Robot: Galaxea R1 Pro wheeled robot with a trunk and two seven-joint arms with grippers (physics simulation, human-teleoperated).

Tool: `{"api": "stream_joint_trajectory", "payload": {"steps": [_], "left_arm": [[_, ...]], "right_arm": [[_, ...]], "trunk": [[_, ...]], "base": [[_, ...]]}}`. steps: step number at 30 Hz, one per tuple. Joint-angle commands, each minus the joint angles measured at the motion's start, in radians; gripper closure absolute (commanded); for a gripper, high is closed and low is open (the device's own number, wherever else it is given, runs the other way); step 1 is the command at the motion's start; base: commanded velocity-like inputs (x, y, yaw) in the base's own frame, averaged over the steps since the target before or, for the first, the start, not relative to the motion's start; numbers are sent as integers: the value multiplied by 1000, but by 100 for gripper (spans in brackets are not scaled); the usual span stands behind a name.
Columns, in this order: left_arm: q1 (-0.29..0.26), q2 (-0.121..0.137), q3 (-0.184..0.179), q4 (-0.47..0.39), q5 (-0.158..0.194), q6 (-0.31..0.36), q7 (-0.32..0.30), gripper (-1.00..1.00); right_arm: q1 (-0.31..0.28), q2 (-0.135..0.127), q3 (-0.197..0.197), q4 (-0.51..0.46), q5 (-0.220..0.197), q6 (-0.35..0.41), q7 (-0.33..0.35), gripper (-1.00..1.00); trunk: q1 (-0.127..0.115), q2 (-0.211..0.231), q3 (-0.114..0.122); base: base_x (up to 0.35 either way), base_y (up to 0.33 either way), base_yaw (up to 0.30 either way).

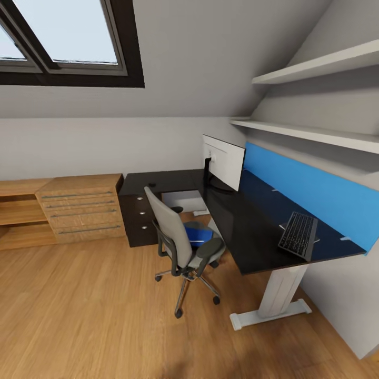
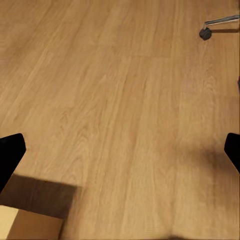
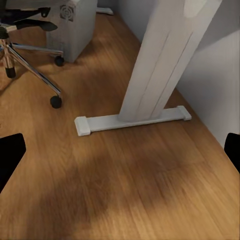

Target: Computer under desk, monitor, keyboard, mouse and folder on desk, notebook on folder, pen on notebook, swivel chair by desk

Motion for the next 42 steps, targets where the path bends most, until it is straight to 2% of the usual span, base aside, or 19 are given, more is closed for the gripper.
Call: {"api": "stream_joint_trajectory", "payload": {"steps": [1,12,14,15,18,22,42], "left_arm": [[0,-2,0,-7,2,-2,22,-100],[0,-2,-2,-18,3,7,64,-100],[0,-3,-1,-20,3,36,65,-100],[0,-4,-1,-38,4,108,65,-100],[0,-3,-1,-71,5,176,66,-100],[0,-1,-2,-86,5,212,65,-100],[0,-1,-1,-92,4,220,64,-100]], "right_arm": [[-1,-1,1,0,9,0,-8,-100],[-1,0,1,1,7,0,9,-100],[-1,0,1,2,7,0,10,-100],[-1,0,1,2,7,0,10,-100],[-1,0,0,1,7,0,10,-100],[-1,1,-1,1,6,0,9,-100],[-1,1,-1,2,6,0,8,-100]], "trunk": [[4,-8,-4],[46,-85,-39],[54,-99,-45],[58,-106,-48],[69,-127,-58],[85,-155,-70],[161,-295,-133]], "base": [[0,0,0],[0,0,0],[0,0,0],[0,0,0],[0,0,0],[0,0,14],[0,0,217]]}}
